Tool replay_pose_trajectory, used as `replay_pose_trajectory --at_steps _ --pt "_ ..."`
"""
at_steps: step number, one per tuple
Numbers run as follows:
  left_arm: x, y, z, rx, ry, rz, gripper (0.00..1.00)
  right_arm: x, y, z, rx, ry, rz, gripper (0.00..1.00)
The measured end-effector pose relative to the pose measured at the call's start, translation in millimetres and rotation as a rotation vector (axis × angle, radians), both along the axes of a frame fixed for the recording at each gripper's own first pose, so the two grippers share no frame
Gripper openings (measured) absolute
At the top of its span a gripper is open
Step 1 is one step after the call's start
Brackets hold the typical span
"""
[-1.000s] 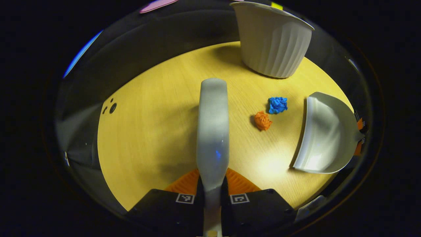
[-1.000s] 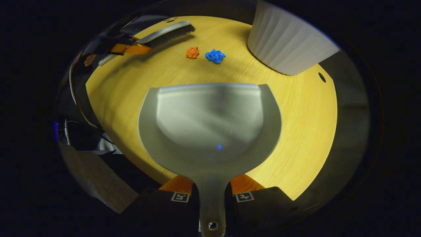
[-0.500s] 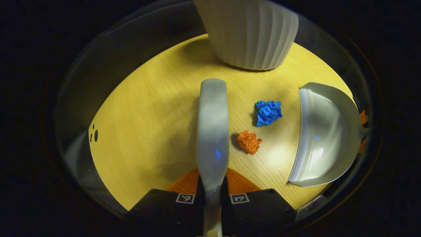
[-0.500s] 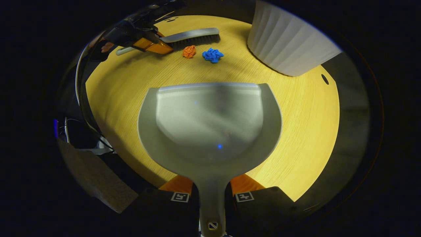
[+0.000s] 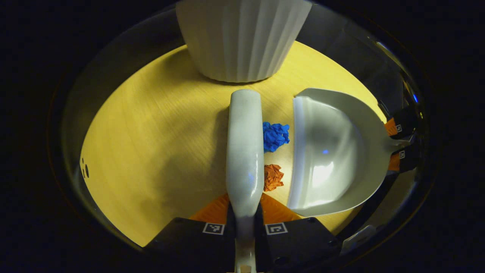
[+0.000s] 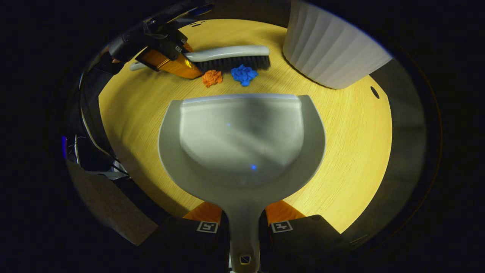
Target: Pick up the small broom and dustpan from the desktop, sweep the trash into the dustpan with the broom, and then empty the trash into the garbage bin.
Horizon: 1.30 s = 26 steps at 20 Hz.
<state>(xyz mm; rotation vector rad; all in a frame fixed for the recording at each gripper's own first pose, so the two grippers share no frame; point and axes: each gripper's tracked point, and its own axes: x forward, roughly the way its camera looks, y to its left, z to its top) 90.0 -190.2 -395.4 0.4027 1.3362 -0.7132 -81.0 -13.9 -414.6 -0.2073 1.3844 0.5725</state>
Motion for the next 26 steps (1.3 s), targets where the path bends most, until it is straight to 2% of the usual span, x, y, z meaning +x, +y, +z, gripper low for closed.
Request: replay_pose_trajectory --at_steps 8,9,10,14,17,20,22,26 --pt "-38 -37 22 -0.150 0.152 0.036 0.24 -1 0 -5 0.006 -0.017 -0.017 0.35" --pt "-41 -40 24 -0.155 0.160 0.038 0.24 -1 0 -5 0.009 -0.020 -0.024 0.31" --pt "-43 -41 25 -0.159 0.159 0.043 0.24 -1 2 -6 0.013 -0.028 -0.033 0.35" --pt "-43 -39 40 -0.179 0.103 0.093 0.24 -1 2 -9 0.016 -0.075 -0.081 0.35" --pt "-50 -33 64 -0.197 0.044 0.181 0.24 -3 2 -8 0.023 -0.113 -0.123 0.35" --pt "-44 1 82 -0.163 -0.082 0.295 0.22 -6 -4 0 0.015 -0.141 -0.178 0.35" --pt "-46 26 92 -0.135 -0.143 0.368 0.24 -7 -8 11 0.018 -0.146 -0.229 0.35" --pt "-59 50 101 -0.118 -0.144 0.443 0.24 -6 -15 46 -0.012 -0.178 -0.293 0.35"
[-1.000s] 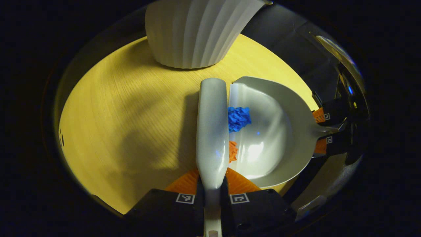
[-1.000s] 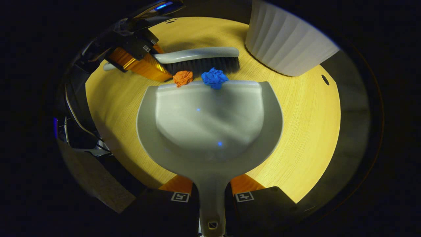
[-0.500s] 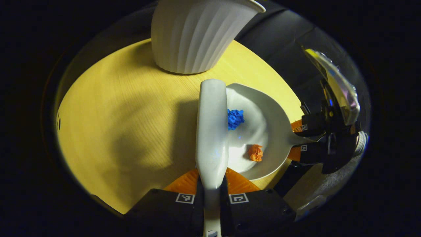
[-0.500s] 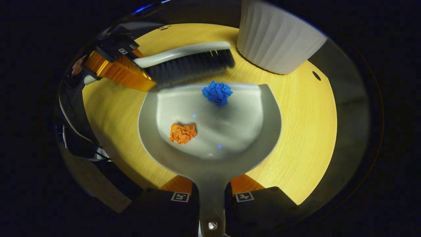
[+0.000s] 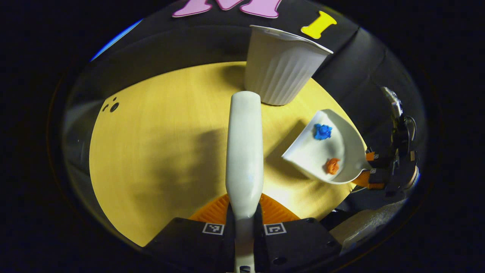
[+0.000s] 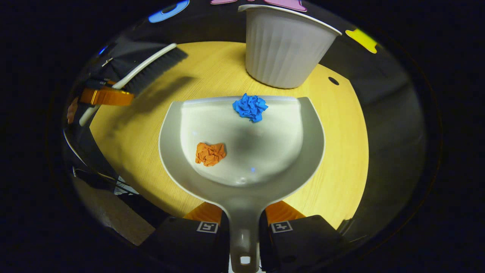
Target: Pick up the small broom and dustpan from the desktop, sweep the trash into the dustpan with the broom, and then empty the trash into the garbage bin.
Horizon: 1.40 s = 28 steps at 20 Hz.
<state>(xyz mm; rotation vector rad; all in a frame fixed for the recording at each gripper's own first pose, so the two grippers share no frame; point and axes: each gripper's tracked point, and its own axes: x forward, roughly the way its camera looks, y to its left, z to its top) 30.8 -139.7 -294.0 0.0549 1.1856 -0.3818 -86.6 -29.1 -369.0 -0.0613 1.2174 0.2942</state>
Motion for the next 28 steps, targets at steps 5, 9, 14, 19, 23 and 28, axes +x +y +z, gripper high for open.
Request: replay_pose_trajectory --at_steps 5,9,14,19,23,28 --pt "25 -2 -11 0.003 0.017 0.035 0.24 4 -5 53 -0.028 -0.035 -0.080 0.35" --pt "20 6 -24 0.001 0.031 0.022 0.24 19 -22 106 -0.016 -0.054 -0.139 0.35" --pt "34 7 -24 -0.019 0.040 0.020 0.24 69 -54 173 -0.015 -0.142 -0.193 0.35" --pt "46 6 -21 -0.022 0.047 0.017 0.24 137 -95 204 -0.090 -0.199 -0.234 0.31" --pt "45 16 -26 -0.021 0.052 0.021 0.24 182 -117 214 -0.195 -0.228 -0.222 0.35" --pt "50 19 -31 -0.024 0.051 0.018 0.24 222 -139 217 -0.391 -0.205 -0.116 0.35"
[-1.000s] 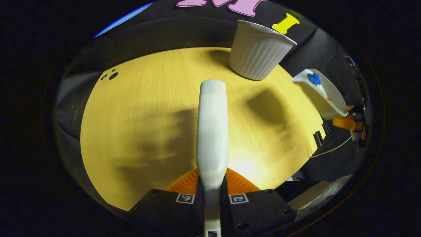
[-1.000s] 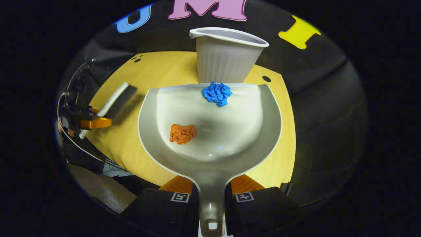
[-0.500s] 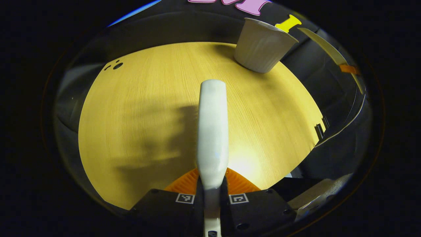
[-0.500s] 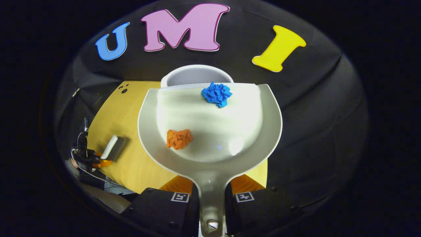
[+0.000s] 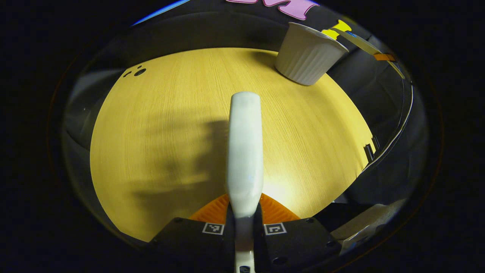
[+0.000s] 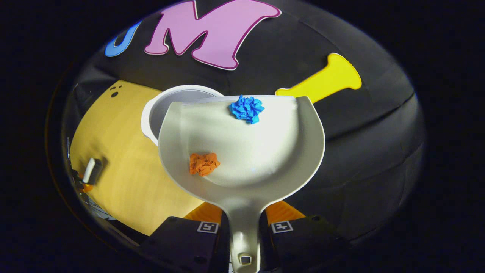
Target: Pick up the small broom and dustpan from the desktop, sweep the trash into the dustpan with the broom, and then empty the trash into the garbage bin.
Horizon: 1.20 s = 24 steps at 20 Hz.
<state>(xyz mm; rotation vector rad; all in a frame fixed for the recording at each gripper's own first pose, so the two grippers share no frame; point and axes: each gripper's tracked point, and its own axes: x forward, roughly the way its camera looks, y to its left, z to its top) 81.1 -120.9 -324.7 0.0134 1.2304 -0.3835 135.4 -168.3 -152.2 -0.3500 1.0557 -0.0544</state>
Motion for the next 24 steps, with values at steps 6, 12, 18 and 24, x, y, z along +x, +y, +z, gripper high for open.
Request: replay_pose_trajectory --at_steps 6,12,18,24 --pt "9 3 -3 -0.009 0.008 0.006 0.24 25 0 -10 -0.079 0.128 0.069 0.35" --pt "11 6 -3 -0.007 0.013 0.019 0.24 39 4 -12 -0.188 0.340 0.205 0.31" --pt "12 9 -6 -0.016 0.027 0.044 0.24 53 7 -13 -0.250 0.483 0.278 0.35" --pt "9 9 -7 -0.028 0.033 0.072 0.24 56 16 -20 -0.255 0.527 0.312 0.35"
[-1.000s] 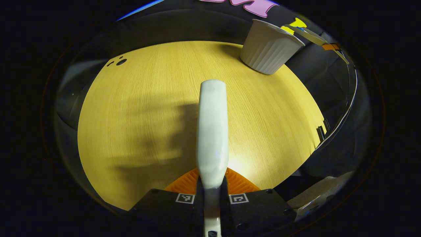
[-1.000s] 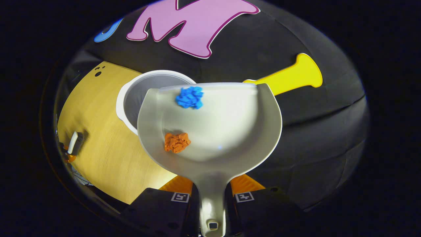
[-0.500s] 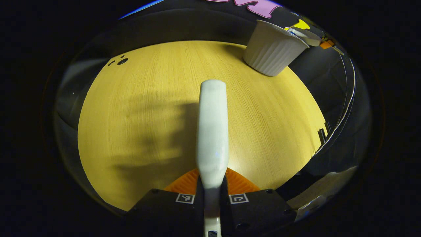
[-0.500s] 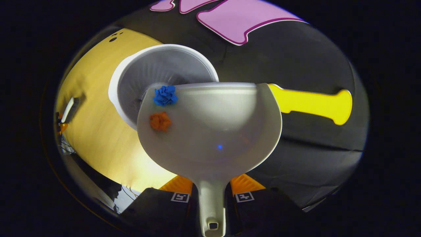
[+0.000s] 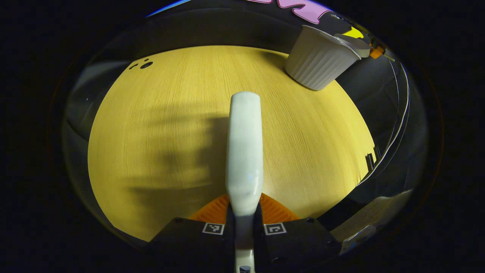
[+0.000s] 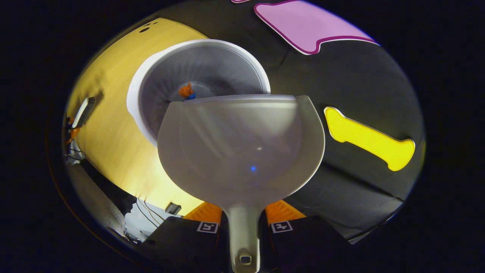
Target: Pick up the small broom and dustpan from the desktop, sweep the trash into the dustpan with the broom, and then empty the trash into the garbage bin.
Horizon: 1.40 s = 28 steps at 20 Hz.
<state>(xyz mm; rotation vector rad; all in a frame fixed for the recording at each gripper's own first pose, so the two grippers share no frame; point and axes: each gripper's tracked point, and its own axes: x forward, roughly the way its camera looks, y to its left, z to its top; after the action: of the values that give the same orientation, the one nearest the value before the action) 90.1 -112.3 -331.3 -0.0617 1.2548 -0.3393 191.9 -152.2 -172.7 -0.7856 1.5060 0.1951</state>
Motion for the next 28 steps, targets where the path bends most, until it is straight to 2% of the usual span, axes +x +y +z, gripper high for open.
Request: replay_pose_trajectory --at_steps 1,2,4,6,13,14,15,18,19,20,22,24,25,28 --pt "0 0 -1 0.002 0.000 0.001 0.24 -1 0 0 -0.004 -0.002 0.002 0.31" --pt "0 0 -1 0.004 -0.001 0.001 0.24 0 -2 0 -0.006 -0.007 0.003 0.35" --pt "-1 -1 -1 0.009 -0.004 0.000 0.21 1 -6 2 -0.011 -0.032 0.006 0.35" --pt "0 -2 0 0.020 -0.008 -0.006 0.24 0 -8 6 0.006 -0.079 -0.006 0.35" --pt "2 -6 -1 0.038 -0.023 -0.034 0.24 -28 -15 42 0.188 -0.257 -0.105 0.35" --pt "3 -7 -2 0.042 -0.024 -0.036 0.24 -35 -11 47 0.223 -0.276 -0.129 0.39" --pt "3 -6 -3 0.047 -0.024 -0.037 0.24 -44 -5 50 0.269 -0.294 -0.150 0.35" --pt "5 -2 -2 0.062 -0.028 -0.038 0.24 -70 7 58 0.379 -0.352 -0.193 0.35" --pt "5 -1 -1 0.067 -0.028 -0.038 0.24 -80 14 56 0.402 -0.369 -0.202 0.39" --pt "5 1 -1 0.071 -0.028 -0.039 0.24 -91 22 56 0.422 -0.387 -0.208 0.35" --pt "3 3 -2 0.082 -0.026 -0.040 0.24 -112 39 51 0.466 -0.405 -0.219 0.35" --pt "4 5 -2 0.089 -0.023 -0.038 0.24 -133 58 41 0.507 -0.409 -0.229 0.35" --pt "2 5 -2 0.091 -0.020 -0.040 0.24 -143 68 35 0.527 -0.401 -0.231 0.31" --pt "4 6 -1 0.102 -0.024 -0.049 0.24 -173 102 14 0.586 -0.369 -0.236 0.35"
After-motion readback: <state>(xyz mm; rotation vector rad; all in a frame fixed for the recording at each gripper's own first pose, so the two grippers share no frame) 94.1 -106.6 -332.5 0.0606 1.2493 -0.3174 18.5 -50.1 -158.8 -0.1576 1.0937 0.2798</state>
